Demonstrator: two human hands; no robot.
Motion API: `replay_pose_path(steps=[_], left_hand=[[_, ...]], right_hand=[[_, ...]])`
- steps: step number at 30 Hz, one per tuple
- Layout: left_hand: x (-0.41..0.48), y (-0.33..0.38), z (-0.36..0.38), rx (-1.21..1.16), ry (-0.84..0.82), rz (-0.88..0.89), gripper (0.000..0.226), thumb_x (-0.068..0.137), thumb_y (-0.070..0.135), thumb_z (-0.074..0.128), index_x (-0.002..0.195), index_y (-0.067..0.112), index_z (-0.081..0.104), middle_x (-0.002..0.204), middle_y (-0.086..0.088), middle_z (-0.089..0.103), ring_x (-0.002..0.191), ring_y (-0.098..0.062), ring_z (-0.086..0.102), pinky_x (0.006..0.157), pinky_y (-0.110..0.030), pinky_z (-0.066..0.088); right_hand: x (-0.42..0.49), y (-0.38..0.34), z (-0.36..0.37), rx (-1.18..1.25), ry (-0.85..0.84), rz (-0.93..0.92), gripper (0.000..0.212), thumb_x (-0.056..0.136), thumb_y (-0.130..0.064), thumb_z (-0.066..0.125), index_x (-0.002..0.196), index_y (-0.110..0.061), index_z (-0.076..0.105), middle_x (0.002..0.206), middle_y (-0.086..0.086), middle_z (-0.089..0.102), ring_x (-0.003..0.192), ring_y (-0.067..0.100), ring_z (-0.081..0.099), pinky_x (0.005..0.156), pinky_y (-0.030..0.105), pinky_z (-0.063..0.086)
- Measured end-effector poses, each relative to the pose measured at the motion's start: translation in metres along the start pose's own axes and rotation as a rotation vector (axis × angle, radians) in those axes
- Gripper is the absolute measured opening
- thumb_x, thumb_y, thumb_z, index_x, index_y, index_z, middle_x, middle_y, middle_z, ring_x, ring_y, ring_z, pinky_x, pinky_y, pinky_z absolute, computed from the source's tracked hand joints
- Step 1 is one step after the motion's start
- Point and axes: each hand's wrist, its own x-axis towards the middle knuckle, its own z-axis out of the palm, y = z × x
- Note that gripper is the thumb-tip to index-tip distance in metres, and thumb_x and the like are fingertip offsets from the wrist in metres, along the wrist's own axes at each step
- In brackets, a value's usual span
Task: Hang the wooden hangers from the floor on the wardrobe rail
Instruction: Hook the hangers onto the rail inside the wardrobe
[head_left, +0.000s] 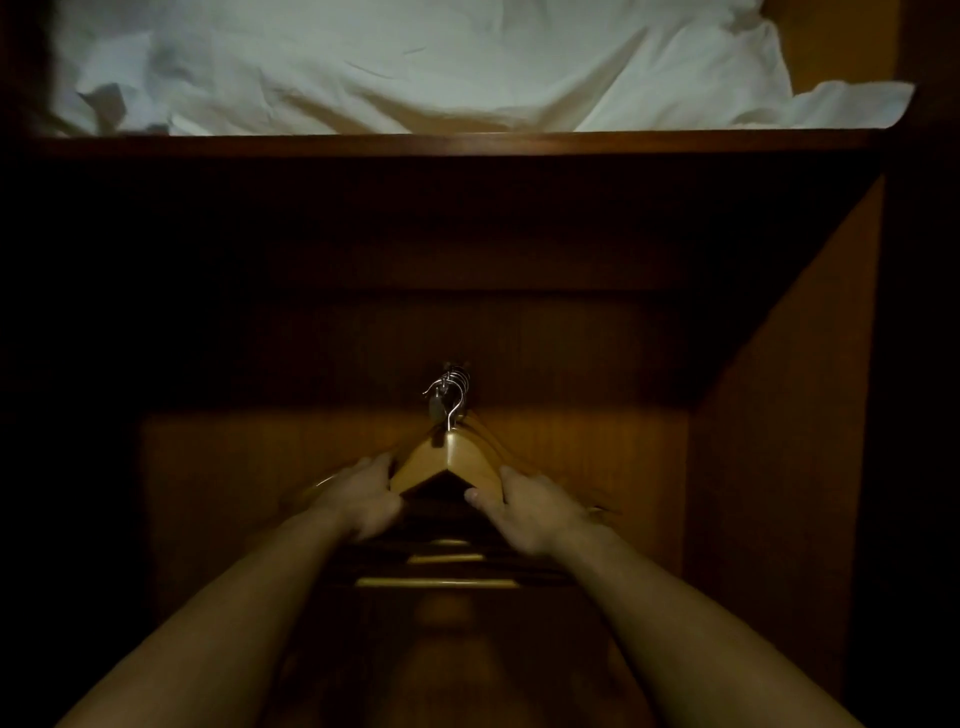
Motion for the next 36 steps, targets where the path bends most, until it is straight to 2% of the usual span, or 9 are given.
replay_pose_path(steps=[2, 7, 9, 12, 14, 20, 25, 31, 36], left_hand=[[0.004, -0.004, 0.0, -0.003, -0.014, -0.007, 0.065, 0.083, 0.034, 0.067, 0.141, 0.021, 0.041, 0.125, -0.005, 0.053, 0.106, -0.022, 0.053, 0.093, -0.041, 0.049], [0.012, -0.01, 0.006, 0.014, 0.004, -0.054, 0.059, 0.082, 0.031, 0.064, 0.136, 0.019, 0.045, 0.132, -0.008, 0.053, 0.115, -0.026, 0.052, 0.096, -0.041, 0.047], [0.012, -0.011, 0.011, 0.014, 0.018, -0.069, 0.06, 0.084, 0.031, 0.063, 0.139, 0.019, 0.043, 0.138, -0.008, 0.051, 0.12, -0.026, 0.05, 0.098, -0.042, 0.046], [0.009, -0.012, 0.011, 0.02, 0.028, -0.086, 0.067, 0.084, 0.039, 0.066, 0.142, 0.021, 0.04, 0.142, -0.006, 0.047, 0.125, -0.027, 0.047, 0.102, -0.045, 0.044], [0.004, -0.013, 0.007, 0.055, 0.02, -0.097, 0.071, 0.082, 0.043, 0.068, 0.143, 0.023, 0.038, 0.14, -0.006, 0.048, 0.124, -0.028, 0.048, 0.102, -0.046, 0.043], [-0.014, -0.01, -0.008, 0.096, 0.008, -0.095, 0.079, 0.08, 0.041, 0.07, 0.147, 0.025, 0.031, 0.139, -0.009, 0.045, 0.123, -0.031, 0.047, 0.101, -0.049, 0.045], [-0.038, -0.006, -0.012, 0.04, 0.002, -0.078, 0.077, 0.081, 0.042, 0.07, 0.146, 0.027, 0.032, 0.138, -0.008, 0.046, 0.12, -0.029, 0.049, 0.099, -0.048, 0.047], [-0.075, 0.001, -0.008, 0.077, 0.058, -0.118, 0.081, 0.081, 0.046, 0.069, 0.149, 0.032, 0.029, 0.145, -0.007, 0.042, 0.131, -0.031, 0.042, 0.105, -0.046, 0.042], [-0.129, 0.001, -0.003, 0.162, 0.111, -0.223, 0.089, 0.075, 0.066, 0.057, 0.151, 0.038, 0.022, 0.151, -0.006, 0.038, 0.135, -0.03, 0.037, 0.105, -0.047, 0.037]], right_hand=[[0.002, -0.001, 0.006, 0.012, -0.011, 0.0, 0.059, 0.096, -0.067, 0.035, 0.124, -0.017, 0.05, 0.107, 0.005, 0.061, 0.101, 0.025, 0.06, 0.089, 0.042, 0.05], [0.009, -0.002, 0.014, 0.011, -0.022, 0.022, 0.06, 0.094, -0.07, 0.033, 0.12, -0.019, 0.052, 0.108, 0.007, 0.063, 0.099, 0.026, 0.061, 0.09, 0.044, 0.051], [0.008, -0.003, 0.018, -0.091, 0.012, 0.036, 0.06, 0.093, -0.071, 0.032, 0.114, -0.019, 0.054, 0.102, 0.007, 0.064, 0.094, 0.026, 0.061, 0.083, 0.041, 0.051], [0.002, -0.001, 0.018, -0.354, 0.065, 0.092, 0.054, 0.095, -0.067, 0.035, 0.083, -0.019, 0.056, 0.079, 0.002, 0.06, 0.071, 0.019, 0.059, 0.064, 0.034, 0.048], [-0.003, 0.0, 0.012, -0.477, 0.089, 0.122, 0.053, 0.095, -0.066, 0.039, 0.075, -0.019, 0.055, 0.073, 0.0, 0.056, 0.065, 0.017, 0.056, 0.059, 0.031, 0.045], [-0.017, -0.007, -0.005, -0.606, 0.166, 0.097, 0.046, 0.094, -0.061, 0.046, 0.08, -0.018, 0.057, 0.075, 0.0, 0.053, 0.07, 0.021, 0.055, 0.06, 0.032, 0.042], [-0.025, -0.025, -0.011, -0.576, 0.176, 0.017, 0.044, 0.095, -0.059, 0.046, 0.077, -0.019, 0.049, 0.068, 0.0, 0.04, 0.074, 0.022, 0.052, 0.062, 0.034, 0.041], [-0.035, -0.035, -0.002, -0.493, 0.13, -0.057, 0.049, 0.092, -0.067, 0.041, 0.078, -0.022, 0.054, 0.073, 0.0, 0.054, 0.067, 0.018, 0.055, 0.064, 0.035, 0.049], [-0.042, -0.042, 0.013, -0.434, 0.132, -0.171, 0.056, 0.088, -0.073, 0.035, 0.073, -0.023, 0.054, 0.07, -0.002, 0.054, 0.066, 0.018, 0.054, 0.063, 0.035, 0.046]])
